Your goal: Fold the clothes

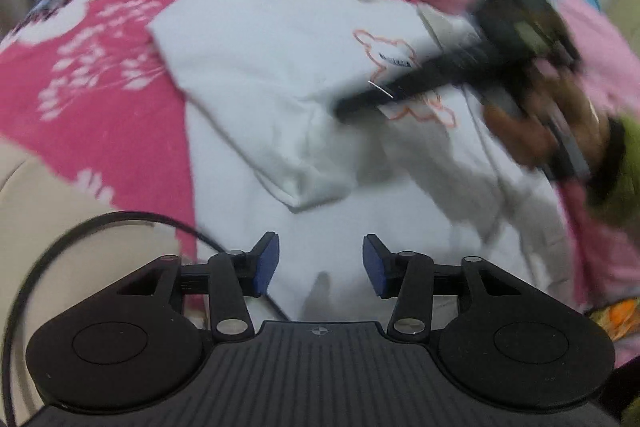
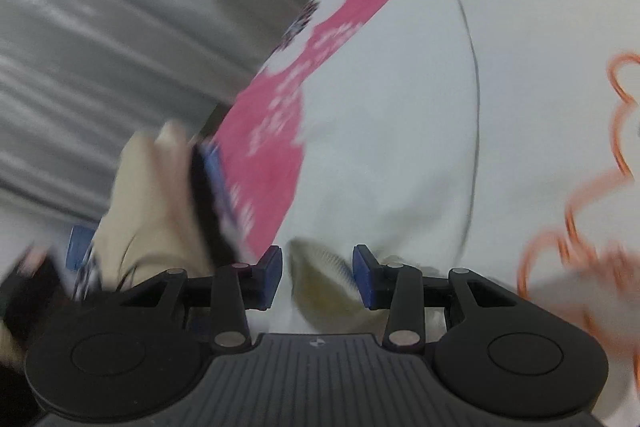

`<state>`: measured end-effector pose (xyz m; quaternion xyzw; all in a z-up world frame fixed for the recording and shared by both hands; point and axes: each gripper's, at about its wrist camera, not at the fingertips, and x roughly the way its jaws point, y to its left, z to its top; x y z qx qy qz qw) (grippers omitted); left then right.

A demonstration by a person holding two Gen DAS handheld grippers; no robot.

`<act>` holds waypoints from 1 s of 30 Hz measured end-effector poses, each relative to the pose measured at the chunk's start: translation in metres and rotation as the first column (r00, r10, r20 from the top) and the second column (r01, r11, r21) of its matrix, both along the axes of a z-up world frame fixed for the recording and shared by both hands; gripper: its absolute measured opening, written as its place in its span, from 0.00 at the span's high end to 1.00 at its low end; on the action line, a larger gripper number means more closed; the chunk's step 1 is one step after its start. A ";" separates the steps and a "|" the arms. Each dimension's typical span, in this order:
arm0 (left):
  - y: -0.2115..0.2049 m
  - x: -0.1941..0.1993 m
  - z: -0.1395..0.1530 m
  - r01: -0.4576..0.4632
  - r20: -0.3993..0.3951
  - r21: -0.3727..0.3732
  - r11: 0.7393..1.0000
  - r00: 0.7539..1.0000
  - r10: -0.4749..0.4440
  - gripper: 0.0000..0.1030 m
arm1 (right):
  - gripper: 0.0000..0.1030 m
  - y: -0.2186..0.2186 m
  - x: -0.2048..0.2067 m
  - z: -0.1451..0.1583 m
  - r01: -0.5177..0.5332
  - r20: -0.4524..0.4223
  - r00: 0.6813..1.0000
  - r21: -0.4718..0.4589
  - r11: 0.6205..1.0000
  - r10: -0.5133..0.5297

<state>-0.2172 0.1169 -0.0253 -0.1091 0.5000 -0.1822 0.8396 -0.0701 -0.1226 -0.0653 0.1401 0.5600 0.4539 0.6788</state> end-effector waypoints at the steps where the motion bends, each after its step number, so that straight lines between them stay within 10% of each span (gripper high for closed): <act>1: 0.004 0.001 0.000 -0.009 -0.008 -0.021 1.000 1.000 0.009 0.52 | 0.59 -0.008 -0.016 0.004 -0.015 0.003 1.000 0.004 1.000 0.015; 7: 0.001 0.013 -0.002 0.001 -0.039 -0.049 0.999 0.999 -0.003 0.52 | 0.59 -0.028 -0.097 -0.003 -0.085 -0.067 0.995 -0.065 0.994 0.080; 19: -0.037 0.044 -0.033 -0.016 -0.172 -0.028 0.999 0.985 0.011 0.53 | 0.58 -0.052 -0.057 -0.013 0.315 -0.152 0.935 -0.055 0.947 -0.320; 24: -0.052 0.045 -0.057 -0.026 -0.245 -0.006 1.000 0.969 0.024 0.54 | 0.68 -0.027 -0.069 -0.028 0.229 -0.155 0.956 -0.129 0.965 -0.248; 30: -0.062 0.038 -0.061 -0.060 -0.204 0.025 0.998 0.977 0.064 0.89 | 0.90 -0.028 -0.075 -0.035 0.245 -0.191 0.945 -0.117 0.962 -0.264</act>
